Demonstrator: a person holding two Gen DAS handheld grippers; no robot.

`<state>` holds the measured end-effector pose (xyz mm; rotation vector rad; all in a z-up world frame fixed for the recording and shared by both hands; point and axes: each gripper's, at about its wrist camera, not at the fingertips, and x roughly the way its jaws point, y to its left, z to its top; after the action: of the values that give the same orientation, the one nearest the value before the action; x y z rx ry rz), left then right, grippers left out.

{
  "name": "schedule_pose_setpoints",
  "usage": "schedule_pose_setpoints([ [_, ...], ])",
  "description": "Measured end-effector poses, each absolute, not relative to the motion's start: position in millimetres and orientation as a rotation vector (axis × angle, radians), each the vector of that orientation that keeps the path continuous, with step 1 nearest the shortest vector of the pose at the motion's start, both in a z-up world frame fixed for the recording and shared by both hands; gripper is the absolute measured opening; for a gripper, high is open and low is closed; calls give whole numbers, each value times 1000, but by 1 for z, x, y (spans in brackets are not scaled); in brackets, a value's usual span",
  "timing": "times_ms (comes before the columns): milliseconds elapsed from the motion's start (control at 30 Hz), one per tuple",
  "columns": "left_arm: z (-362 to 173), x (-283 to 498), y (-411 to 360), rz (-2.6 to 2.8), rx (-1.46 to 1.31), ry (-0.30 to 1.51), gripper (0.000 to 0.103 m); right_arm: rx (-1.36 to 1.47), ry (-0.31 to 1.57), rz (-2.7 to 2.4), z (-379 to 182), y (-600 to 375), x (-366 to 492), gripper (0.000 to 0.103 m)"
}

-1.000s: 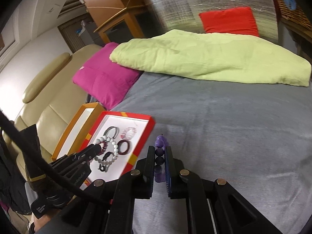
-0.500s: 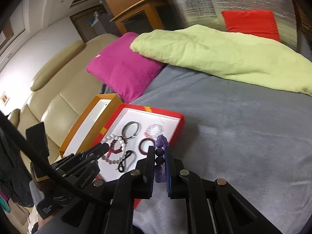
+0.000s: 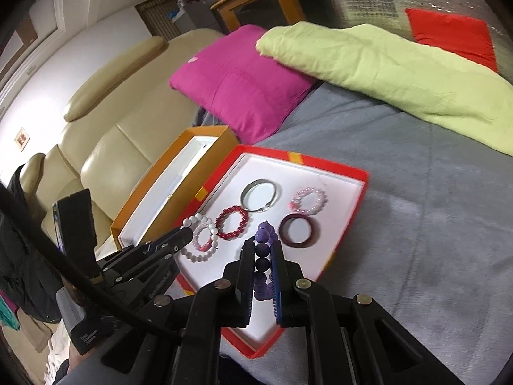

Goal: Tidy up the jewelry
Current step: 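Carry the white bead bracelet with the left gripper while the right carries the purple bracelet to the tray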

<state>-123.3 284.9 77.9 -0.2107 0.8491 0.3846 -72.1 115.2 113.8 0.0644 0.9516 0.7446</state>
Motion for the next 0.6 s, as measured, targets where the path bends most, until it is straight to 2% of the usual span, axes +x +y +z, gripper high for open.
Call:
schedule_pose_setpoints([
  [600,51,-124,307,390,-249,894,9,18,1042,773,75,157,-72,10],
])
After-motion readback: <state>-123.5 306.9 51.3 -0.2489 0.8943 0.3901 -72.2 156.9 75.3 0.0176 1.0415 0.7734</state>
